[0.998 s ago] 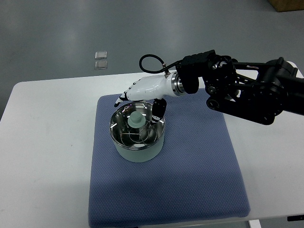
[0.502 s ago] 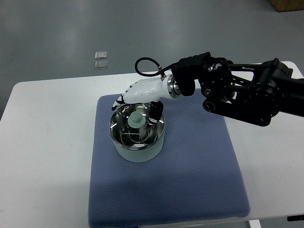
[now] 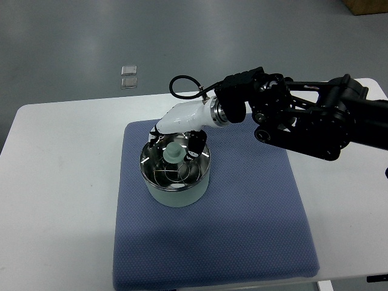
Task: Open lid and place right of pot
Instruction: 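Lower the right hand and close its fingers around the green lid knob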
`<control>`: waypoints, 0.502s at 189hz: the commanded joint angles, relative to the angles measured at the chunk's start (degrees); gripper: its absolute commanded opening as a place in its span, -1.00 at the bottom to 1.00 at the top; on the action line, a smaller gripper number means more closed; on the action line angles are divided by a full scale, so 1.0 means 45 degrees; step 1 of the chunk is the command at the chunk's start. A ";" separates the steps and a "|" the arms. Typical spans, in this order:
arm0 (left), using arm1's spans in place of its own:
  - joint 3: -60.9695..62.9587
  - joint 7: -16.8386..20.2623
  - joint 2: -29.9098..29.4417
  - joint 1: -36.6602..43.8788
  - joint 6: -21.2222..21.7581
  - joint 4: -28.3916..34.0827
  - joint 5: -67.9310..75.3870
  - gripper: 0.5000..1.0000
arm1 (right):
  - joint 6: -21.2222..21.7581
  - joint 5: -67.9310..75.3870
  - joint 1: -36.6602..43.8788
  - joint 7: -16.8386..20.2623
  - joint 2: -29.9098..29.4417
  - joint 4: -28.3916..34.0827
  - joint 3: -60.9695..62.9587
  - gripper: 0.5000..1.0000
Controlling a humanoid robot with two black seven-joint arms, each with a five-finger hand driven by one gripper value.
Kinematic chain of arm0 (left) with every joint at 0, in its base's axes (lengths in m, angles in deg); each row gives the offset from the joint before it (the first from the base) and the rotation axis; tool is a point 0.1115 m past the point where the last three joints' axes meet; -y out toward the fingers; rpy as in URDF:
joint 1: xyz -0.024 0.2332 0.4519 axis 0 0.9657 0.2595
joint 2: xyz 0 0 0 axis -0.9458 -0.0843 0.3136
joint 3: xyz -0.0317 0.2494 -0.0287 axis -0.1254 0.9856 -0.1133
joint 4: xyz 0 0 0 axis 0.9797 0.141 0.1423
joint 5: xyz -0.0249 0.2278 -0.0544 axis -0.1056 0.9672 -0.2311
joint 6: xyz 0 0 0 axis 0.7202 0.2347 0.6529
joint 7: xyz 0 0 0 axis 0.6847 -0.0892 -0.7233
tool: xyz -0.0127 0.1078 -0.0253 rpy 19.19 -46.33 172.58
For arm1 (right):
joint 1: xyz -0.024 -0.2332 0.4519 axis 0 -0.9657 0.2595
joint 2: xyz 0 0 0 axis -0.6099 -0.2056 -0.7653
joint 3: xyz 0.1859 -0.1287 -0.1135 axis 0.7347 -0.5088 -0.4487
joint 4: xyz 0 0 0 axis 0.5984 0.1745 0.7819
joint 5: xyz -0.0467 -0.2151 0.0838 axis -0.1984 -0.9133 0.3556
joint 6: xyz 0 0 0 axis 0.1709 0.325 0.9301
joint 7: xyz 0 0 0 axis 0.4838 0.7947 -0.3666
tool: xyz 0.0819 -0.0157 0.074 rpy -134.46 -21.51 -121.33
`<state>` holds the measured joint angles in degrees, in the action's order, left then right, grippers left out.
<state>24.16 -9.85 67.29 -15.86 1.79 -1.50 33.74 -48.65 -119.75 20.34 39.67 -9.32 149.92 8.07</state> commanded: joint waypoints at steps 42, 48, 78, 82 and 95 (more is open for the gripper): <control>-0.0016 0.0001 0.0000 -0.0002 0.0000 0.0000 -0.0001 1.00 | 0.0097 0.0031 0.0023 -0.0003 0.0049 -0.0021 0.0000 -0.22; -0.0016 0.0001 0.0000 -0.0002 0.0000 0.0000 -0.0001 1.00 | 0.0117 0.0031 0.0003 -0.0003 0.0049 -0.0021 0.0000 -0.34; -0.0016 0.0001 0.0000 -0.0002 0.0000 0.0000 -0.0001 1.00 | 0.0117 0.0070 0.0003 -0.0003 0.0068 -0.0021 0.0000 -0.39; 0.0004 0.0001 0.0000 -0.0002 -0.0019 0.0000 -0.0001 1.00 | 0.0117 0.0070 0.0003 -0.0003 0.0068 -0.0021 0.0000 -0.39; -0.0016 -0.0018 0.0000 -0.0002 0.0000 0.0000 -0.0001 1.00 | 0.0117 0.0070 0.0003 -0.0003 0.0088 -0.0001 0.0000 -0.39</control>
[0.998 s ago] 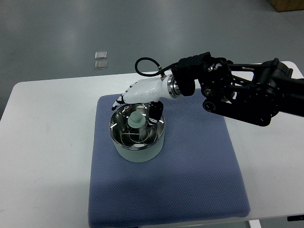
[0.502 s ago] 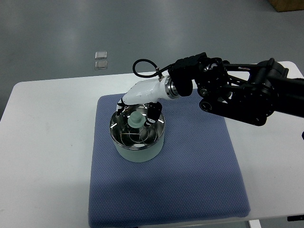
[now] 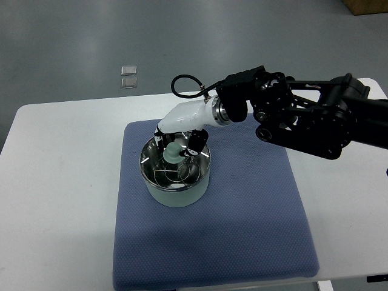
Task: Open lid and place right of pot
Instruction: 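Lower the right hand and close its fingers around the green lid knob, then lift the glass lid off the saucepan and carry it beside the pot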
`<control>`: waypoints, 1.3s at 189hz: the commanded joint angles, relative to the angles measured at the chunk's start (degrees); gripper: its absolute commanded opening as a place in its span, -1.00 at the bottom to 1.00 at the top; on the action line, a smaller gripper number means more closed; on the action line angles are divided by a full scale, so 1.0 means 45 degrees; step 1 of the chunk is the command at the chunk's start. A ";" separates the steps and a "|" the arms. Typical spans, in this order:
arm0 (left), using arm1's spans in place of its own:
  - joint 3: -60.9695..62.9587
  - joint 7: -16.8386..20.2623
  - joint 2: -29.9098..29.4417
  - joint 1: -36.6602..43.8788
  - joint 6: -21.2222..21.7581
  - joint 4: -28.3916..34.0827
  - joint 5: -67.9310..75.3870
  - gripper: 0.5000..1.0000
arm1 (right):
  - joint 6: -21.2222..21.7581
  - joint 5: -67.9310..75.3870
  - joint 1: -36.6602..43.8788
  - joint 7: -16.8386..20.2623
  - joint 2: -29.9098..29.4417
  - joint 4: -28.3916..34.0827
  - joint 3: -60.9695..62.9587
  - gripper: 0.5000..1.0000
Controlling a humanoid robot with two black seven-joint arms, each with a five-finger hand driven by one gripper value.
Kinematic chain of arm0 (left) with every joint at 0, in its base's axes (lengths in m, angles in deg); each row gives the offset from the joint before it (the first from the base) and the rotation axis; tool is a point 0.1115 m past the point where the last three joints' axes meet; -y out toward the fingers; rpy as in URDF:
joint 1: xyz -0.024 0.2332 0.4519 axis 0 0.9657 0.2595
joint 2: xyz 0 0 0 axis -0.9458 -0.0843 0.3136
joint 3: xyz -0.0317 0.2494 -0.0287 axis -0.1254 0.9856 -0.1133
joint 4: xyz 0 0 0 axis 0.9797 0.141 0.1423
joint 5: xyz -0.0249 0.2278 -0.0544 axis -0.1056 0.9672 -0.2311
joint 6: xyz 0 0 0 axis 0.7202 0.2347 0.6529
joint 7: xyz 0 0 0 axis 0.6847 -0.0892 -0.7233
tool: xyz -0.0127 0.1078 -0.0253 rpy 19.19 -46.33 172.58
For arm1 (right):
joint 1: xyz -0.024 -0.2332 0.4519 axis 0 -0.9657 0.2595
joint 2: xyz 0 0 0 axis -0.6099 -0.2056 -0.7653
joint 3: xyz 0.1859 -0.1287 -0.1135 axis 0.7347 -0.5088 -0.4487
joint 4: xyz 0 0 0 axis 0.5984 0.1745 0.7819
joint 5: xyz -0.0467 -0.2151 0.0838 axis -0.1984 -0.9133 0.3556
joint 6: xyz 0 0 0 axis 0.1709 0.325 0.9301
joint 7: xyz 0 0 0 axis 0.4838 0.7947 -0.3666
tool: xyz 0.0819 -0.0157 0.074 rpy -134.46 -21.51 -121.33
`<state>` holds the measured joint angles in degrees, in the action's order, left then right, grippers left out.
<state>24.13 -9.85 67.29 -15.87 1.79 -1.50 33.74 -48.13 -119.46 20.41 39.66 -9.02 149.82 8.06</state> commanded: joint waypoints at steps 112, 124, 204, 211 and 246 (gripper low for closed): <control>0.0009 0.0001 0.0000 -0.0001 0.0000 0.0000 -0.0001 1.00 | 0.0119 0.0182 -0.0031 -0.0119 0.0177 0.0040 0.0079 -1.00; 0.0009 0.0001 0.0000 -0.0001 0.0000 0.0000 -0.0001 1.00 | 0.0119 0.0319 -0.0031 -0.0119 0.0236 0.0040 0.0157 -1.00; 0.0009 0.0001 0.0000 -0.0001 0.0000 0.0000 -0.0001 1.00 | 0.0177 0.0788 0.0008 -0.0178 0.0509 0.0040 0.0313 -1.00; 0.0009 0.0001 0.0000 -0.0001 0.0000 0.0000 -0.0001 1.00 | 0.0177 0.0846 0.0047 -0.0178 0.0607 0.0059 0.0313 -1.00; -0.0011 0.0001 0.0000 -0.0001 0.0000 0.0000 -0.0001 1.00 | 0.0373 0.1257 0.0301 -0.0178 0.0978 0.0176 0.0587 -1.00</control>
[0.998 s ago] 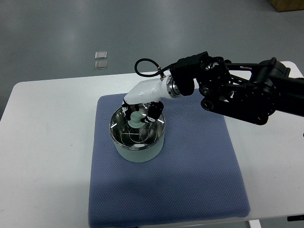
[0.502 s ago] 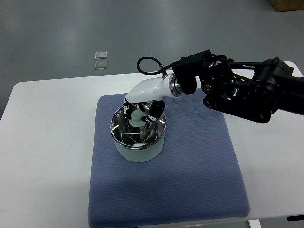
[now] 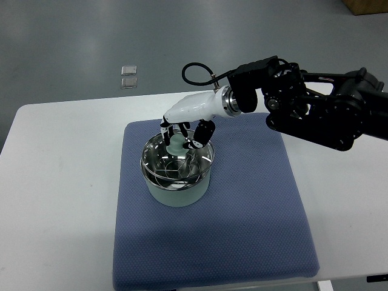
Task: Open lid and place right of pot
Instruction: 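Lift the glass lid off the saucepan and carry it beside the pot, then lower the glass lid onto the mat and release the knob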
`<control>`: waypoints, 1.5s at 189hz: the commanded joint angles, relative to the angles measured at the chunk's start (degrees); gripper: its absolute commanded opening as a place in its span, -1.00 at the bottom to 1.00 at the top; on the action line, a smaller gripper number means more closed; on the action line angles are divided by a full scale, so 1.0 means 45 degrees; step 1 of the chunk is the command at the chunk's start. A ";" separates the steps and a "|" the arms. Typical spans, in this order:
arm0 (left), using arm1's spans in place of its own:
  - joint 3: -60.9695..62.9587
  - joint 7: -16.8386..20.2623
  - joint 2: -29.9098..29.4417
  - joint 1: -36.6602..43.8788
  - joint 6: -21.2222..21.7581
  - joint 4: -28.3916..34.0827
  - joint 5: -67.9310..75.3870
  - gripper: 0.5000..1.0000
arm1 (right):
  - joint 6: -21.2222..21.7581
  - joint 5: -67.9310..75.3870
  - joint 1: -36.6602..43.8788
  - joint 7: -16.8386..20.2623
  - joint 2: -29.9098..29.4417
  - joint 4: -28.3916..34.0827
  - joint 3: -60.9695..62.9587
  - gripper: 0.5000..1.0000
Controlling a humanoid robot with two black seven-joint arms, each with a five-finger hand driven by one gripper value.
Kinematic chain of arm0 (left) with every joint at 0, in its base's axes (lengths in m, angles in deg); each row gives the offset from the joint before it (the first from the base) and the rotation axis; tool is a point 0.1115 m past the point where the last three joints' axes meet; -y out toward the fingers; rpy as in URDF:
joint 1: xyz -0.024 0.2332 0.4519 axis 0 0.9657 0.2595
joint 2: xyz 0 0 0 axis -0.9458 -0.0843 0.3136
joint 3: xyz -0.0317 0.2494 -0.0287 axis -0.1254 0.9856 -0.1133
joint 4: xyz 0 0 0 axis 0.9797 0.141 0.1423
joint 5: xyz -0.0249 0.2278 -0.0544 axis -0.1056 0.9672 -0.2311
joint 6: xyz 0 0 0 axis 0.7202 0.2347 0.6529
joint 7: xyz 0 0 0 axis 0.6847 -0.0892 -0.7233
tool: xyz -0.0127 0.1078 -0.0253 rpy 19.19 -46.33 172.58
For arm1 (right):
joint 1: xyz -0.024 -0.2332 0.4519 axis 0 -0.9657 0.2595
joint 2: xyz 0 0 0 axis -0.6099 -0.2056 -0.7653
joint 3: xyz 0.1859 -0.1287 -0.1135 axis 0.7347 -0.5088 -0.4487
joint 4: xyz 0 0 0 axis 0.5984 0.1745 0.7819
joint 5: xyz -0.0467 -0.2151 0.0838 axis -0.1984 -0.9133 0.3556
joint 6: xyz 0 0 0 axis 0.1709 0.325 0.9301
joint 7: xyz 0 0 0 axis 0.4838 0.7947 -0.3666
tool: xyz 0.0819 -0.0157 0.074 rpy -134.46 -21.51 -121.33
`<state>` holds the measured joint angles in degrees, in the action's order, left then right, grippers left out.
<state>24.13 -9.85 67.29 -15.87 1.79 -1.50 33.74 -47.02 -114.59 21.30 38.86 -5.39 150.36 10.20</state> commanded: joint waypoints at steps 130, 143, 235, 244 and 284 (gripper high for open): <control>0.0010 0.0001 0.0000 0.0019 0.0000 0.0000 0.0000 1.00 | -0.1202 0.0272 -0.1674 -0.2285 0.4507 -0.0431 0.0405 -1.00; 0.0010 0.0001 0.0000 -0.0001 0.0000 0.0000 0.0000 1.00 | -0.1593 0.0253 -0.2203 -0.2285 0.4409 -0.0939 0.0405 -1.00; -0.0010 0.0001 0.0000 -0.0001 0.0000 0.0000 0.0000 1.00 | -0.3585 0.0487 -0.3609 -0.2793 0.3492 -0.2892 -0.0942 -0.88; -0.0010 0.0001 0.0000 -0.0001 0.0000 0.0000 0.0000 1.00 | -0.3546 0.0506 -0.3628 -0.2812 0.3452 -0.2873 -0.0903 -0.76; -0.0010 0.0001 0.0000 -0.0001 0.0000 0.0000 0.0000 1.00 | -0.3585 0.1171 -0.3765 -0.2812 0.3296 -0.2834 -0.0786 0.66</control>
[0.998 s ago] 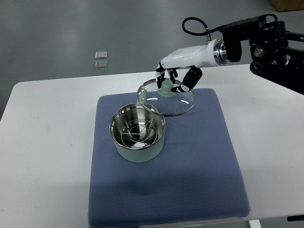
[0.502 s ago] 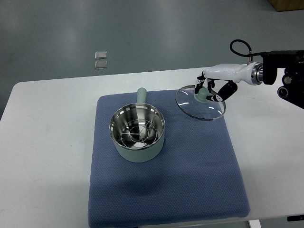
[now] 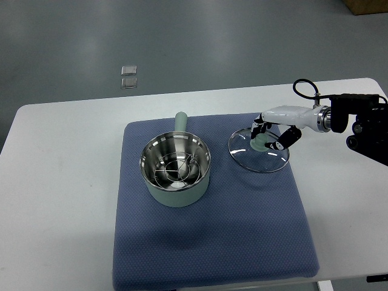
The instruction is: Open lid and place right of pot
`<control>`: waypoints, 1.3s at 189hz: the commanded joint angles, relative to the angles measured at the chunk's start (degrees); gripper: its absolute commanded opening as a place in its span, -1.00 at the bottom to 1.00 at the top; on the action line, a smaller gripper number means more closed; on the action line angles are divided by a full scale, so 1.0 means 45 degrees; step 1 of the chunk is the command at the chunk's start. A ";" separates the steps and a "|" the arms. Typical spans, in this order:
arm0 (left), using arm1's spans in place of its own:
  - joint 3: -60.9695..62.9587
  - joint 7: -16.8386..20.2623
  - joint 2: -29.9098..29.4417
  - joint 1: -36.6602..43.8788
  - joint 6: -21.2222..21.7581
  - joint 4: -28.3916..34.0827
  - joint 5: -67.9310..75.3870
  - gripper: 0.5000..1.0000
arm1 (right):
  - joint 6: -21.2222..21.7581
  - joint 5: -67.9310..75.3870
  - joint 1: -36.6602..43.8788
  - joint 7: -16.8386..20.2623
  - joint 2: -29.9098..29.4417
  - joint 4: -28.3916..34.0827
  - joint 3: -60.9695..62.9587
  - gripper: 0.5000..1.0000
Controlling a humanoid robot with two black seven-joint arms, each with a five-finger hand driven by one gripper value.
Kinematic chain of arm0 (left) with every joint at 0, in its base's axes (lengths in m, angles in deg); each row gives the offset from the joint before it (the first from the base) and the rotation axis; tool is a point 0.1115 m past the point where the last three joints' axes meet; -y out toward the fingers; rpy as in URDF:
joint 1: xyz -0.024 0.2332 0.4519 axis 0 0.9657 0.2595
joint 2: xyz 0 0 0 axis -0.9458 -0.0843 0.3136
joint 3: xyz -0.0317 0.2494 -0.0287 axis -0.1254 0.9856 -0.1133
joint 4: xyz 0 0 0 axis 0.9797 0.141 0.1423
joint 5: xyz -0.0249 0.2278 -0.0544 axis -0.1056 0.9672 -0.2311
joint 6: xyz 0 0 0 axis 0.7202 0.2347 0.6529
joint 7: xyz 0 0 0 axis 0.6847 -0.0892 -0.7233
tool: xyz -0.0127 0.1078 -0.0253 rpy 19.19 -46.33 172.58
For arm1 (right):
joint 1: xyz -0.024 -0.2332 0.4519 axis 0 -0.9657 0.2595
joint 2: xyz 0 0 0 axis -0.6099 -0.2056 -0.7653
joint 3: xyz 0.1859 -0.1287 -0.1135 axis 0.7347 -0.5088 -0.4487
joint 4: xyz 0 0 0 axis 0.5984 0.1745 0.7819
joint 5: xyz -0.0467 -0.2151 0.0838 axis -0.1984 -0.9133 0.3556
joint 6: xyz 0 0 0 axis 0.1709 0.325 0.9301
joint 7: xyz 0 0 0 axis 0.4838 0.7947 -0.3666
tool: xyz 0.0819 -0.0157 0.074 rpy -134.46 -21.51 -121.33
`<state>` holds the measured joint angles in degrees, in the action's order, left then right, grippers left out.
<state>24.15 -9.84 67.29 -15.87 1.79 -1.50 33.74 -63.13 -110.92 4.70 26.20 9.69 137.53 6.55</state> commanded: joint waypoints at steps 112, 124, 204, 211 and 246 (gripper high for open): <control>0.0006 0.0000 0.0000 -0.0001 0.0000 0.0000 0.0000 1.00 | 0.0189 1.2933 -0.0448 0.0118 -0.0524 -0.0197 0.0670 0.72; 0.0006 0.0000 0.0000 -0.0001 0.0000 0.0000 0.0000 1.00 | 0.0208 1.4827 -0.0604 0.0157 -0.0739 -0.0197 0.0788 0.72; -0.0014 0.0000 0.0000 -0.0001 0.0000 0.0000 0.0000 1.00 | 0.1673 2.2503 -0.1053 0.2892 -0.1109 -0.0880 0.1119 0.73; 0.0006 0.0000 0.0000 -0.0001 0.0000 0.0000 0.0000 1.00 | 0.1751 2.2426 -0.1092 0.2892 -0.1305 -0.1017 0.1334 0.73; 0.0006 0.0000 0.0000 -0.0001 0.0000 0.0000 0.0000 1.00 | 0.1771 2.2386 -0.1483 0.2892 -0.1696 -0.1252 0.1862 0.73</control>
<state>24.13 -9.84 67.29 -15.86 1.79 -1.50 33.74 -55.18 -10.13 -1.43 39.22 2.51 132.21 14.03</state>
